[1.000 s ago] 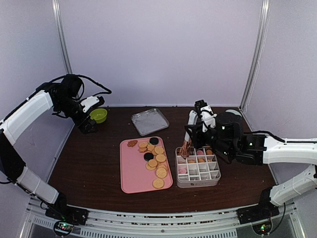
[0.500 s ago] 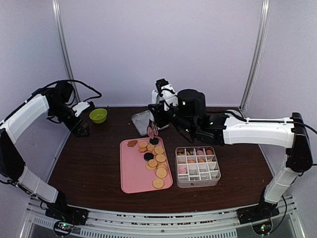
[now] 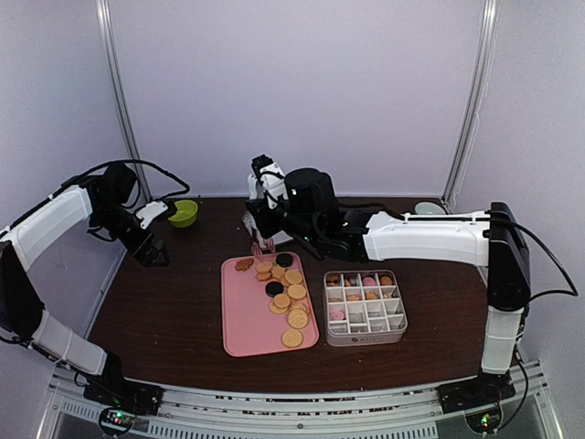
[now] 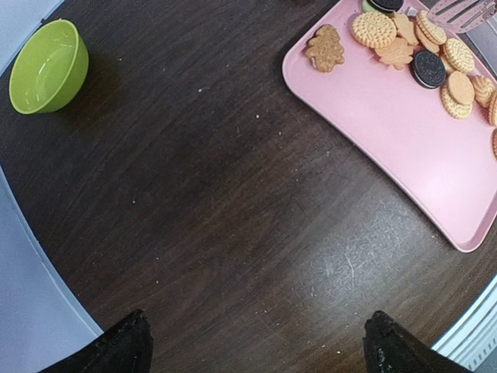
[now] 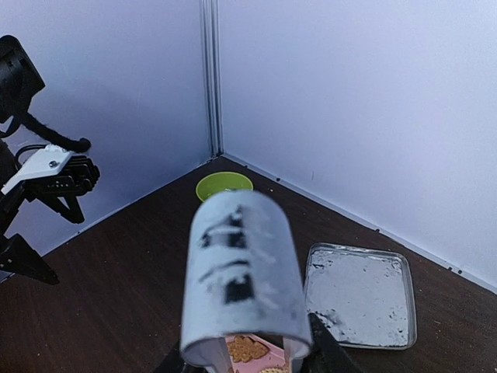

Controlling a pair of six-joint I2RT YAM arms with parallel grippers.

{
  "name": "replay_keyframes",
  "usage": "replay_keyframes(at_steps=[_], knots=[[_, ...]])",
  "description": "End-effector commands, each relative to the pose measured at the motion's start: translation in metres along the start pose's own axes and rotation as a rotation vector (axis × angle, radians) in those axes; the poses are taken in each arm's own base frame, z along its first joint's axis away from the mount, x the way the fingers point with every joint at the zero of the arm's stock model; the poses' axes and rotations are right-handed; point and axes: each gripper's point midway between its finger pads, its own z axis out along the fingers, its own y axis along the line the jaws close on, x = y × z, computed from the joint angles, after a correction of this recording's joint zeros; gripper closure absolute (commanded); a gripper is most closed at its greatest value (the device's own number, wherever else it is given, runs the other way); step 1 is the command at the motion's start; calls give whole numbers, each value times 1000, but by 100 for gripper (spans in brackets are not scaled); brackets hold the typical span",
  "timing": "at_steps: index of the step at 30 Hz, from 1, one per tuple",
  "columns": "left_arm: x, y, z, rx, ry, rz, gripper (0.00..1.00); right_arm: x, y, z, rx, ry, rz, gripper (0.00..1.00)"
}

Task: Pack the cookies
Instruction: Pick up the fake cookies from the plate.

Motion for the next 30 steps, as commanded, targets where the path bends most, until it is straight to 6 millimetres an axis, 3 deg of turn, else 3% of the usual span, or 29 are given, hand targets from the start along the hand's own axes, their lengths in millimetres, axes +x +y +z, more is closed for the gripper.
replay_keyframes(at_steps=[1,13,30], knots=[[-16,1,-3,10,-86,8,2,-13,-14,-10,41,-42,17,61],[-17,3,-5,-5,-94,5,2,23,-20,5,90,10,7,58],[-15,8,-19,-52,-78,10,2,34,-21,30,81,-3,8,60]])
